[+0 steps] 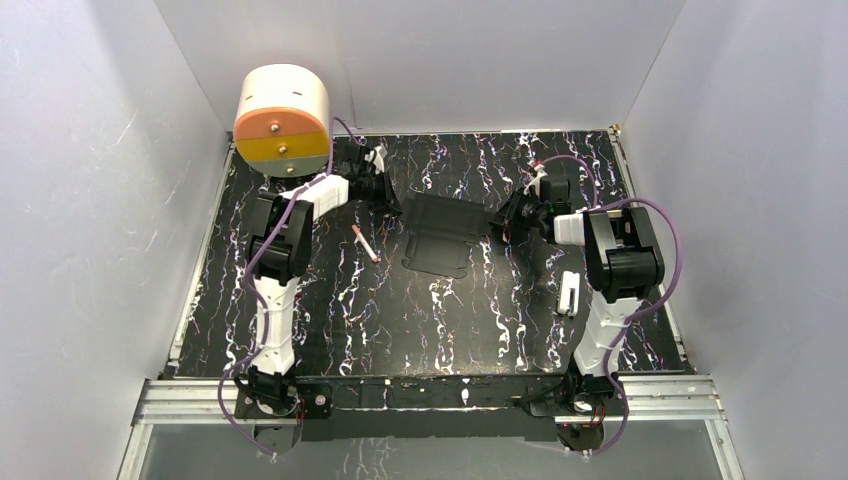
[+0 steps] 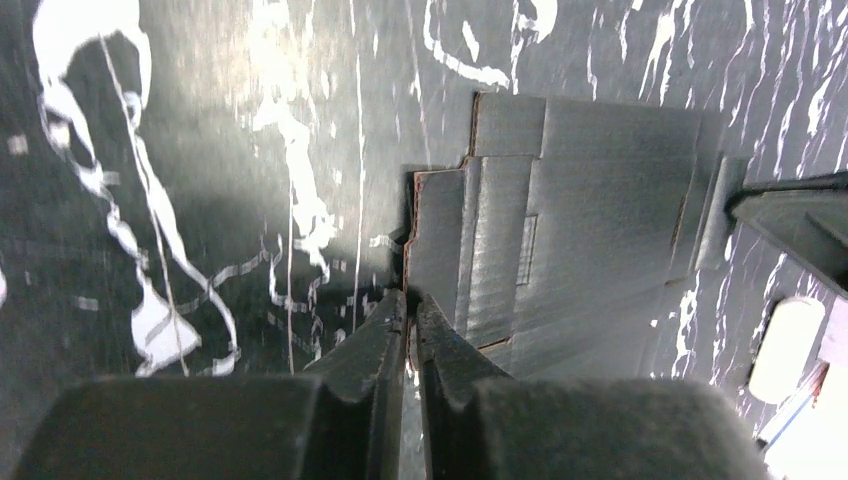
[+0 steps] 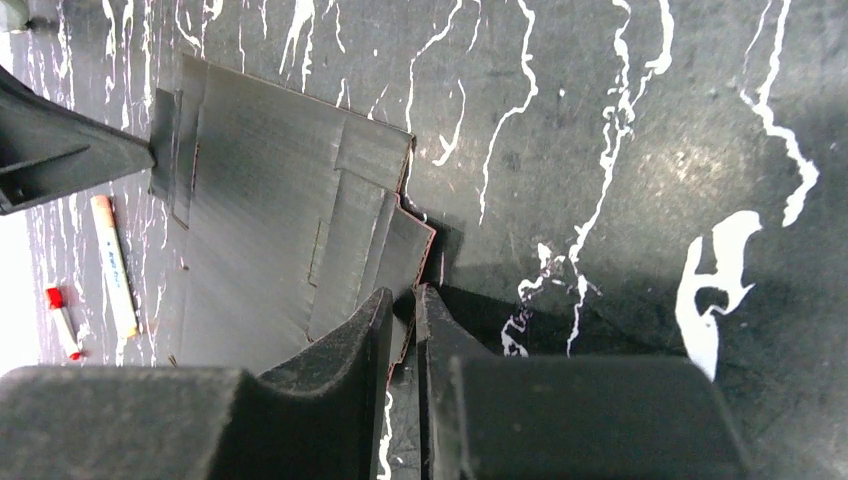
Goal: Fold the paper box
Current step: Move the paper box to the center of the board.
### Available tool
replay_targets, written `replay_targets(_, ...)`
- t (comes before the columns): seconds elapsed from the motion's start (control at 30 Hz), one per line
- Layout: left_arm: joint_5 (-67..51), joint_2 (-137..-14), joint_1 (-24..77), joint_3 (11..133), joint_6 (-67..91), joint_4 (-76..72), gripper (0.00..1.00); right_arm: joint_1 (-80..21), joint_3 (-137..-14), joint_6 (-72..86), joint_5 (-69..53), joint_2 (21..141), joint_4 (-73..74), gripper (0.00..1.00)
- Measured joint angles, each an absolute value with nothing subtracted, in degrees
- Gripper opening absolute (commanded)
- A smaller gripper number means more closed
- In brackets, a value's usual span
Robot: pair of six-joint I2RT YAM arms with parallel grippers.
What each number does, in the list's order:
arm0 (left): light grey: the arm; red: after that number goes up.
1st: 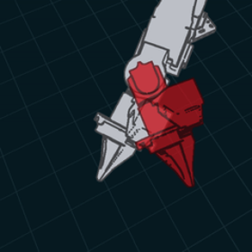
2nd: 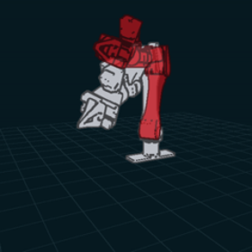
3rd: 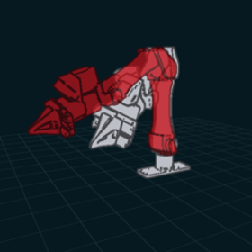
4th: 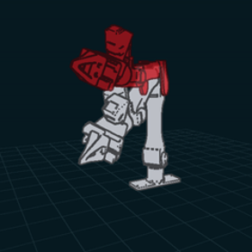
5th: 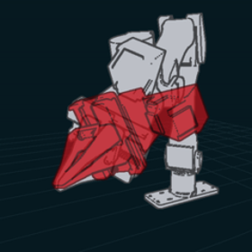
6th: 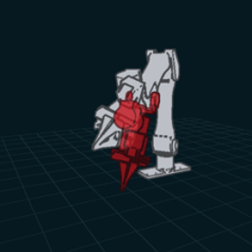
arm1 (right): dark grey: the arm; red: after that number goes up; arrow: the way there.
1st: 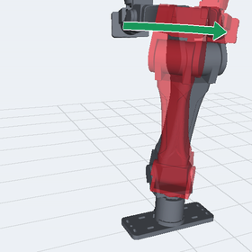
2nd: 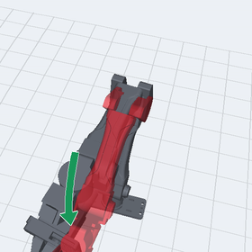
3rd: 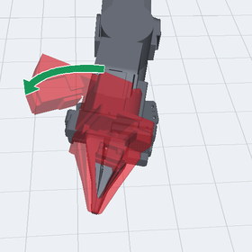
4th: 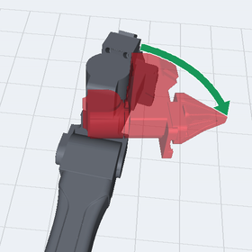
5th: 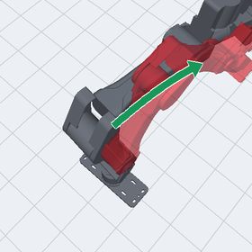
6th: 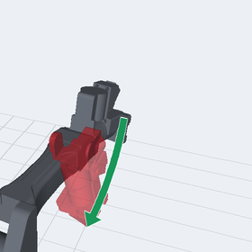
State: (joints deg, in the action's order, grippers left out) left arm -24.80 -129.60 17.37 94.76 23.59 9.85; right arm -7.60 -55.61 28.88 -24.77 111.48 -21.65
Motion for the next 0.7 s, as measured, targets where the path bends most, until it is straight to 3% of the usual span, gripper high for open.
replay_targets(0.2, -24.6, -123.2, 17.5, 84.9, 24.8, 9.4, 0.00, -7.8, -52.9, 28.2, -26.0, 109.4, -21.0, 0.10)
replay_targets(0.7, -22.3, -99.7, 21.2, 54.9, 29.6, 10.8, 0.00, -12.1, -35.2, 25.5, -28.2, 92.5, -15.8, 0.11)
